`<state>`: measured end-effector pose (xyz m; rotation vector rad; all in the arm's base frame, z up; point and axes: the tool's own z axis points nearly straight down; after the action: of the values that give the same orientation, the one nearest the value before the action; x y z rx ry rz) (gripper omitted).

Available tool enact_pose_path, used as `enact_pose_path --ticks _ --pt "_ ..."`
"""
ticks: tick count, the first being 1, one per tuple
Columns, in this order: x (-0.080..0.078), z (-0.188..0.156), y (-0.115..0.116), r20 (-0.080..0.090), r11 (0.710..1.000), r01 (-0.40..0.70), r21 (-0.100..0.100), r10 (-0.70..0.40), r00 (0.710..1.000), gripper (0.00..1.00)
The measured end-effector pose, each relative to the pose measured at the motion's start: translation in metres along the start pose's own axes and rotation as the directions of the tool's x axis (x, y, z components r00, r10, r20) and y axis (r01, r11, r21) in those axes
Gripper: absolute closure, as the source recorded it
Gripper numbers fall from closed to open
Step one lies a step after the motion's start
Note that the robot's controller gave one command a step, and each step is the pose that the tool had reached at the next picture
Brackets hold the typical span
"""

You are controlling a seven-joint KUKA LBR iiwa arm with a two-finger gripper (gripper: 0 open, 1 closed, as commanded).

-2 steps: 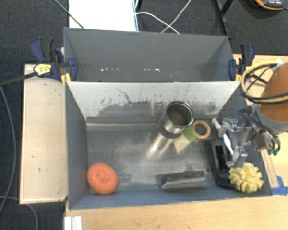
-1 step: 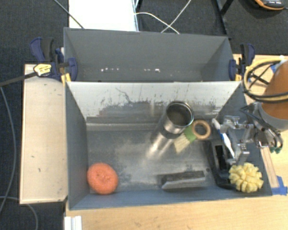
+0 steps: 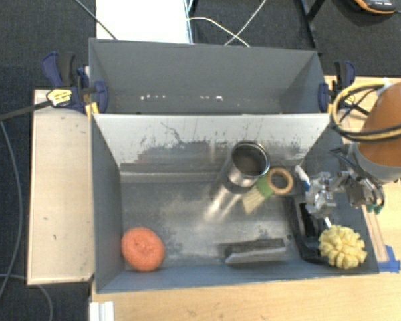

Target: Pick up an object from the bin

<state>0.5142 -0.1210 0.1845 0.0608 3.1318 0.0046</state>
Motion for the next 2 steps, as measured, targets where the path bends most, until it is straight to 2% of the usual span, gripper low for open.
enact_pose_path --ticks 1,2 --pt "0.000 0.000 0.000 0.000 1.000 0.000 0.000 0.000 1.000 1.00" --pt "0.000 -0.013 0.009 0.008 0.999 -0.040 0.000 0.040 0.999 1.00"
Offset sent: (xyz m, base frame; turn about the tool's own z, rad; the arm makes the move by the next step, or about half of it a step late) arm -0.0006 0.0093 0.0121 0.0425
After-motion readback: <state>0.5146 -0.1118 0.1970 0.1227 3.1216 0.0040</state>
